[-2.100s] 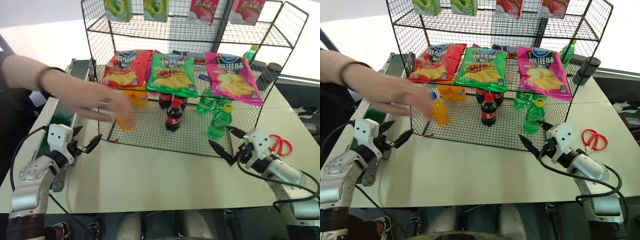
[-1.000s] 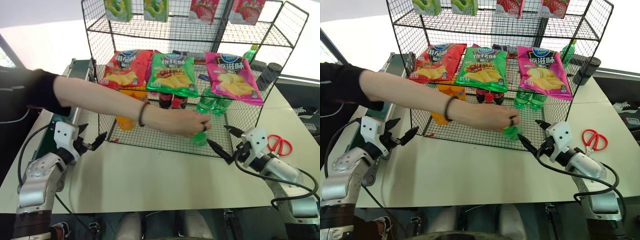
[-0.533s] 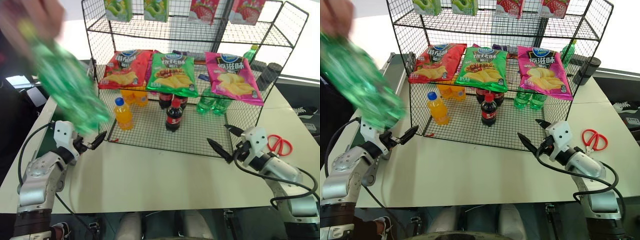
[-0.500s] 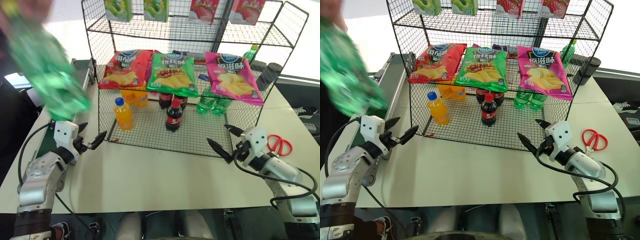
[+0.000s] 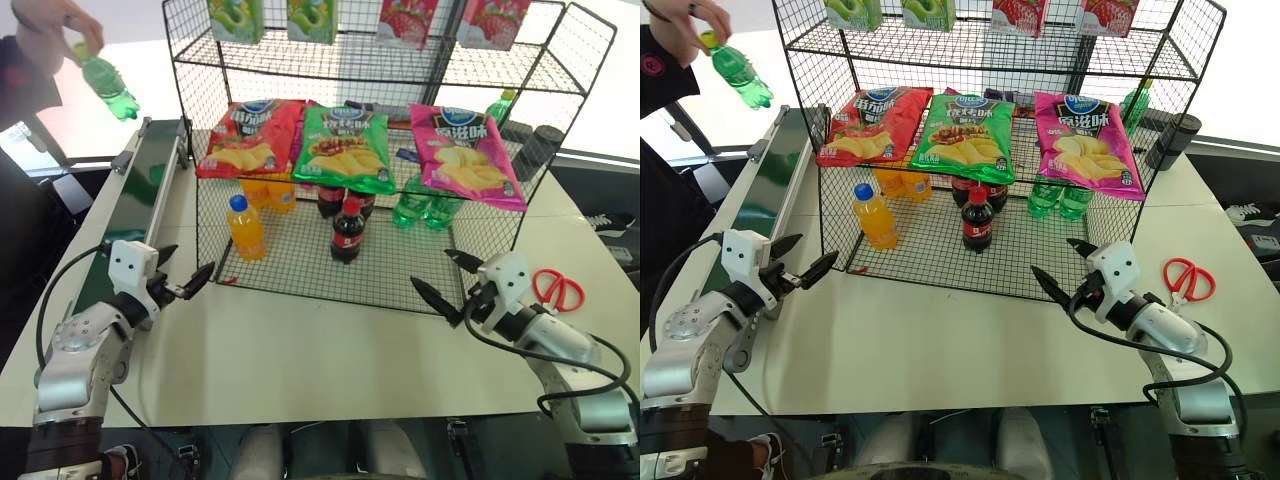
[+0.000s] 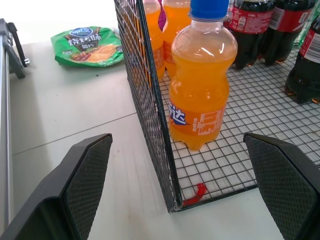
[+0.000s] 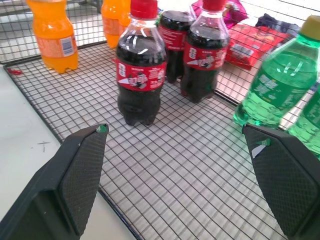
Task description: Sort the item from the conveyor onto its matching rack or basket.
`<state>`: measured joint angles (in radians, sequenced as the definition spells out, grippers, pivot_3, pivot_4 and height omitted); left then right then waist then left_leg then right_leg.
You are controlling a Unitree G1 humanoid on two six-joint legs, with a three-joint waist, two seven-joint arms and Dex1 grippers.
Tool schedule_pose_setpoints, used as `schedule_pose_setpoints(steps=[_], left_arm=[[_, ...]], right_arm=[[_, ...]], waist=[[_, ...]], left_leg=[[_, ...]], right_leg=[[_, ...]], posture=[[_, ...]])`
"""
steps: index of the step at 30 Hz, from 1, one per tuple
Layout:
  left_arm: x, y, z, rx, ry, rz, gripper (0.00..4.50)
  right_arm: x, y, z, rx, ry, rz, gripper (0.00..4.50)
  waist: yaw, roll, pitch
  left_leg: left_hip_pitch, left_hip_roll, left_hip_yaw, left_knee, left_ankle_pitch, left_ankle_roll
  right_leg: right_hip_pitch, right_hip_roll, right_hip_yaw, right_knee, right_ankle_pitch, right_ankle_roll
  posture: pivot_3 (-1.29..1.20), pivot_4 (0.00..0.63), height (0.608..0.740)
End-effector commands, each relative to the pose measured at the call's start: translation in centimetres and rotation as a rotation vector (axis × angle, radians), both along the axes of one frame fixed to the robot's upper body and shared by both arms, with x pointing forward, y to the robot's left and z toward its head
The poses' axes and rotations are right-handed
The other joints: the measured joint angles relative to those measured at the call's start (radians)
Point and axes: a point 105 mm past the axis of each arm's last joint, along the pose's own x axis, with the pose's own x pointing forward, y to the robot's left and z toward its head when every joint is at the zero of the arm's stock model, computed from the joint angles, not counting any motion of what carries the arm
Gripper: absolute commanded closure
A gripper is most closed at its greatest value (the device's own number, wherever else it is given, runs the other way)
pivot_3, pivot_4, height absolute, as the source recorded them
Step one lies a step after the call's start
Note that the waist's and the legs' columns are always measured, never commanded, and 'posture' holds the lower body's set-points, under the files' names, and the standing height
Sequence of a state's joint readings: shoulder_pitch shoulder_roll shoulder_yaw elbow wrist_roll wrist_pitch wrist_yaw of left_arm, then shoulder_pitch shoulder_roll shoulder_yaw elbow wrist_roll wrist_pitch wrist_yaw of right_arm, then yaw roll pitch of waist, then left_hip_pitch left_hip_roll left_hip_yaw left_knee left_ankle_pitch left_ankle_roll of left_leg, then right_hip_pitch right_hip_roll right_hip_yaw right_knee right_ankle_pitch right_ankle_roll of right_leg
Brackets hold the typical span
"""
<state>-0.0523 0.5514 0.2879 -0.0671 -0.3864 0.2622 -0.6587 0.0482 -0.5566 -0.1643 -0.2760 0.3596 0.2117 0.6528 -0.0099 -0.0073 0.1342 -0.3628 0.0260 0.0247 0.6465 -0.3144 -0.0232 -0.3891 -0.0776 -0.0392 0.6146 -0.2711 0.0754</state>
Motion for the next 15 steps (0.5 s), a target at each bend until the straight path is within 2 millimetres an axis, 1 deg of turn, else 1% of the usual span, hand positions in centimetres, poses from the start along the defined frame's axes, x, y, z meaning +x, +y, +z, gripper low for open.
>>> schedule_pose_setpoints(steps=[1,4,7,10,13,15], left_arm=[[-0.5,-1.9,1.3,0.001,-0.008,-0.115,0.0],[-0.7,-2.9,1.4,0.004,0.004,-0.165,0.0],[-0.4,-3.0,1.6,0.0,-0.004,-0.165,0.0],[-0.4,-3.2,1.5,-0.003,0.005,-0.174,0.0],[-0.4,-2.9,1.5,-0.008,0.0,-0.16,0.0],[-0.4,-2.0,1.9,-0.032,-0.012,-0.112,0.0]], right_arm=[[0.0,0.5,1.8,0.003,-0.063,0.018,0.04],[-0.1,0.5,1.8,0.001,-0.064,0.017,0.04],[-0.3,0.7,1.7,0.003,-0.061,0.015,0.04],[-0.4,0.8,1.6,0.006,-0.059,0.014,0.04],[-0.3,0.8,1.6,0.009,-0.057,0.014,0.04],[-0.3,0.9,1.5,0.011,-0.056,0.018,0.04]], waist=[[0.001,0.0,0.0],[0.001,0.0,0.0],[0.0,0.0,0.0],[0.0,0.0,0.0],[0.0,0.0,0.0],[0.0,0.0,0.0]], left_leg=[[0.0,0.0,0.0,0.0,0.0,0.0],[0.0,0.0,0.0,0.0,0.0,0.0],[0.0,0.0,0.0,0.0,0.0,0.0],[0.0,0.0,0.0,0.0,0.0,0.0],[0.0,0.0,0.0,0.0,0.0,0.0],[0.0,0.0,0.0,0.0,0.0,0.0]], right_leg=[[0.0,0.0,0.0,0.0,0.0,0.0],[0.0,0.0,0.0,0.0,0.0,0.0],[0.0,0.0,0.0,0.0,0.0,0.0],[0.0,0.001,0.0,0.0,0.0,0.0],[0.0,0.001,0.0,0.0,0.0,0.0],[0.0,0.001,0.0,0.0,0.0,0.0]], posture=[[0.0,0.15,0.74],[0.0,0.15,0.74],[0.0,0.15,0.74],[0.0,0.15,0.74],[0.0,0.15,0.74],[0.0,0.15,0.74]])
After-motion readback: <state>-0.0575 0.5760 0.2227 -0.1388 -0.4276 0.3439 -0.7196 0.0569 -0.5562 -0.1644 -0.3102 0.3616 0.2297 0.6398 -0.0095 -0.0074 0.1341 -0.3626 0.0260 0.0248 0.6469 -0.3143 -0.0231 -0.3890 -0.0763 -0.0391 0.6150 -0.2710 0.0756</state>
